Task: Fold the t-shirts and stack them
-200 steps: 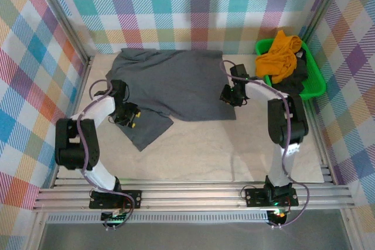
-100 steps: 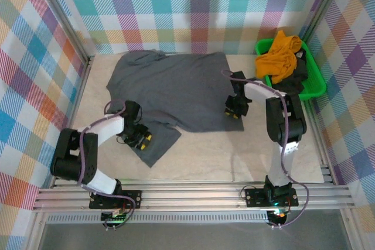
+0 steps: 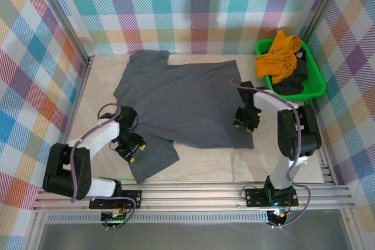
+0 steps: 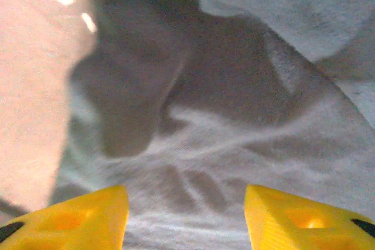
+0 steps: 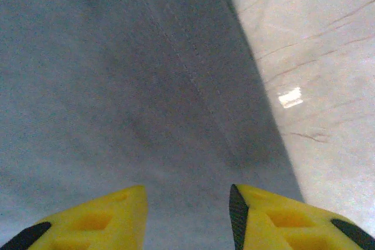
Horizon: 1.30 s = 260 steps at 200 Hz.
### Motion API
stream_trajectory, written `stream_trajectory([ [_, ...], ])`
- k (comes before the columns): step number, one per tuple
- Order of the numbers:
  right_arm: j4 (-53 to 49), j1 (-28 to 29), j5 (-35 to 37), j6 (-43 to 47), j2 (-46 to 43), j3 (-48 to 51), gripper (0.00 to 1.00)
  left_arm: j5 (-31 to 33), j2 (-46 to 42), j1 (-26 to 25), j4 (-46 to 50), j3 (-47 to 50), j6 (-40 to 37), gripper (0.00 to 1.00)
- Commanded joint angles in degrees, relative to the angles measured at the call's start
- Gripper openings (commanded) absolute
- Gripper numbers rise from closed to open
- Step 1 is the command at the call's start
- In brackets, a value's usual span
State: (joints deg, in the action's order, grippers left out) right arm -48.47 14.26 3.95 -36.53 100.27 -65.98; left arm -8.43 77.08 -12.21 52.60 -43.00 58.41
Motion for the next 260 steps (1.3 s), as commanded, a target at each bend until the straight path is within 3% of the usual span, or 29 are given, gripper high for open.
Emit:
stream_trajectory([
  [1,-2.4,-0.2,1.6,0.8,-6.7,-1.5,0.46,2.4,-4.6,-1.2,12.3,-0.3,-1.7,0.57],
  [37,-5.3,0.5,-3.3,0.0,-11.5,0.7,0.48,-2.7,-7.7,-4.5,13.2,5.9,0.5,0.58],
  [68,-4.7,0.9,-7.3,-1.4,-15.8,5.4,0.5,-5.6,-7.6,-6.6,4.6,10.9,5.5,0.61],
  [93,-4.3,0.9,-7.9,-1.2,-17.6,8.6,0.5,-3.3,-4.9,-7.8,-0.9,11.6,7.3,0.59],
  [111,-3.6,0.8,-8.1,-1.6,-18.6,11.1,0.5,-2.2,-1.4,-7.9,-4.8,12.5,7.4,0.51],
  [151,-1.3,0.8,-9.1,-5.2,-21.4,16.2,0.51,1.9,-0.7,-8.2,-8.0,12.3,8.4,0.2],
  [179,-1.3,0.1,-8.3,-7.3,-23.0,18.0,0.51,2.4,-3.7,-8.2,-3.5,12.1,7.5,0.0],
  [221,-1.7,-2.9,-7.2,-11.2,-24.0,20.5,0.5,3.3,-14.6,-8.2,10.3,9.5,6.1,0.0],
  [260,1.5,-6.2,-9.5,-16.1,-24.1,25.0,0.49,1.7,-19.8,-8.1,15.7,8.8,4.6,0.0],
])
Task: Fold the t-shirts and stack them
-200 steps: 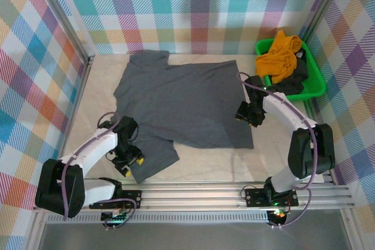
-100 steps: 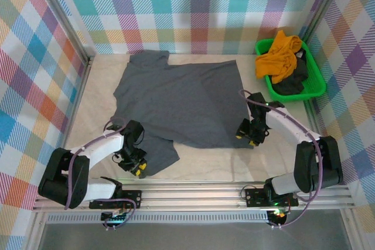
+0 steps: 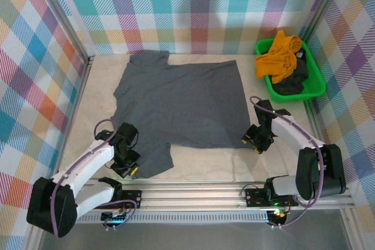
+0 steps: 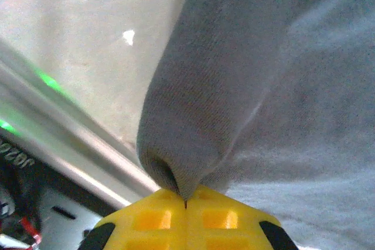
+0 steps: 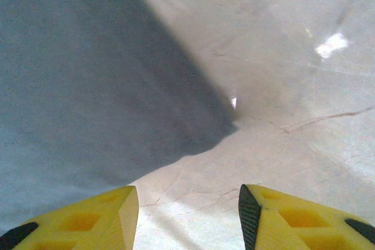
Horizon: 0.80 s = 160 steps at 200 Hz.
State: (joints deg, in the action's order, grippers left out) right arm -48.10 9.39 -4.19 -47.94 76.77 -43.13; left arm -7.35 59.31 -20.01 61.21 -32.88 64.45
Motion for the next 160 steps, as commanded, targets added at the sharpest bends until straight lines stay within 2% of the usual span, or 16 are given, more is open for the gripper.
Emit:
stream_trajectory([
  [1,1.2,-1.3,-1.4,-4.8,-0.5,2.1,0.49,0.6,-2.1,-0.3,7.1,-1.3,-1.5,0.0],
  [41,6.0,-5.0,-2.3,-4.5,3.3,3.4,0.43,0.8,0.3,-0.3,7.3,-3.1,-3.2,0.0],
  [82,11.1,-5.4,-5.5,-5.7,7.7,2.3,0.35,0.7,1.6,-0.2,7.3,-3.8,-4.2,0.0],
  [107,11.5,-5.4,-5.9,-5.7,9.5,2.4,0.22,0.3,1.1,-0.2,7.9,-3.5,-4.4,0.0],
  [137,7.7,-5.4,-4.0,-5.2,6.5,3.0,0.0,-0.7,-0.4,-0.2,11.6,-4.2,-6.6,0.0],
  [160,0.8,-4.9,-1.9,-4.4,0.1,2.5,0.0,-1.2,-3.4,-0.2,17.0,-4.9,-8.9,0.0],
])
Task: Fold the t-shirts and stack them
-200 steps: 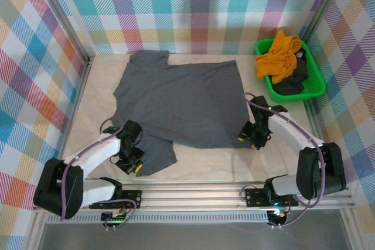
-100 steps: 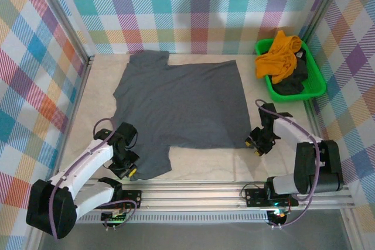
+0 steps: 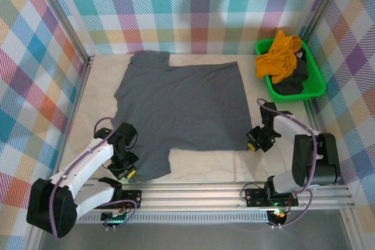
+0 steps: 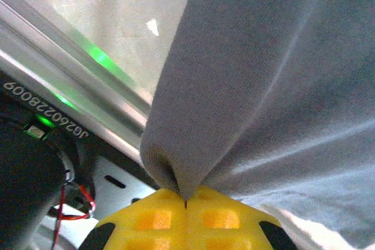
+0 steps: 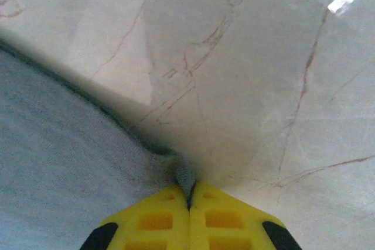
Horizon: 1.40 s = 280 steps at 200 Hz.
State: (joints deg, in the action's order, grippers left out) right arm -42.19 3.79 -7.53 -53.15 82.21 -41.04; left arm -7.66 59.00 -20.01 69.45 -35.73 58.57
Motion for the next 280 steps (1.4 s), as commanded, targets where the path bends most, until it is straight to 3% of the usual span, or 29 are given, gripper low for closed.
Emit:
stream_trajectory([
  [1,-5.5,0.7,1.5,0.8,-5.7,0.4,0.0,-0.9,-3.2,-0.2,9.0,-2.1,-3.1,0.0],
  [26,-11.5,0.9,1.3,0.3,-10.3,0.2,0.0,-1.7,-6.9,-0.2,11.5,-2.8,-3.3,0.0],
  [52,-11.9,1.1,1.1,0.5,-11.1,-0.7,0.0,-1.1,-6.0,-0.2,8.1,-6.8,-3.0,0.0],
  [111,-12.1,1.2,1.1,3.6,-2.9,-13.3,0.0,4.9,10.5,1.2,-3.7,-25.8,-2.0,0.0],
  [175,-9.8,1.2,-0.7,2.3,8.9,-26.3,0.0,4.2,25.7,9.4,-10.5,-43.5,-5.4,0.0],
  [280,-9.0,1.2,1.3,2.0,23.2,-40.4,0.0,4.6,36.3,16.2,-11.9,-54.5,-10.3,0.0],
])
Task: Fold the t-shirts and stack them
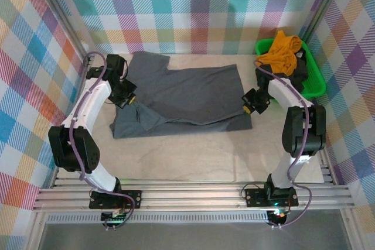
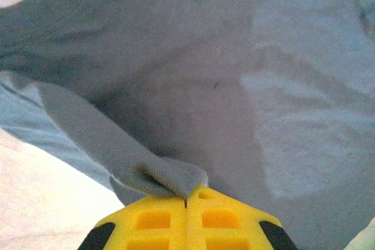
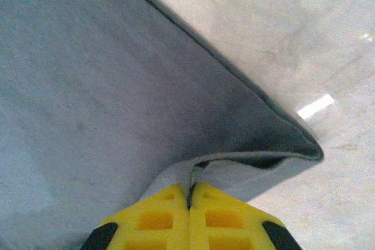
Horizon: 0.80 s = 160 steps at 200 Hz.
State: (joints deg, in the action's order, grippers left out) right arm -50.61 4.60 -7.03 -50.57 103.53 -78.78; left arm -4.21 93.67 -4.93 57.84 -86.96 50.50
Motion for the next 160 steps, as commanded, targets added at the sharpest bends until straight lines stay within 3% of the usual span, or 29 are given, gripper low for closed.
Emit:
stream_trajectory([
  [1,-0.6,0.3,0.8,-0.6,2.0,-2.7,0.0,1.2,1.7,1.1,-0.3,-3.4,-2.3,0.0],
  [160,-1.3,0.4,1.6,-0.1,9.2,-9.9,0.0,1.7,9.3,3.5,-1.8,-7.8,-6.1,0.0],
])
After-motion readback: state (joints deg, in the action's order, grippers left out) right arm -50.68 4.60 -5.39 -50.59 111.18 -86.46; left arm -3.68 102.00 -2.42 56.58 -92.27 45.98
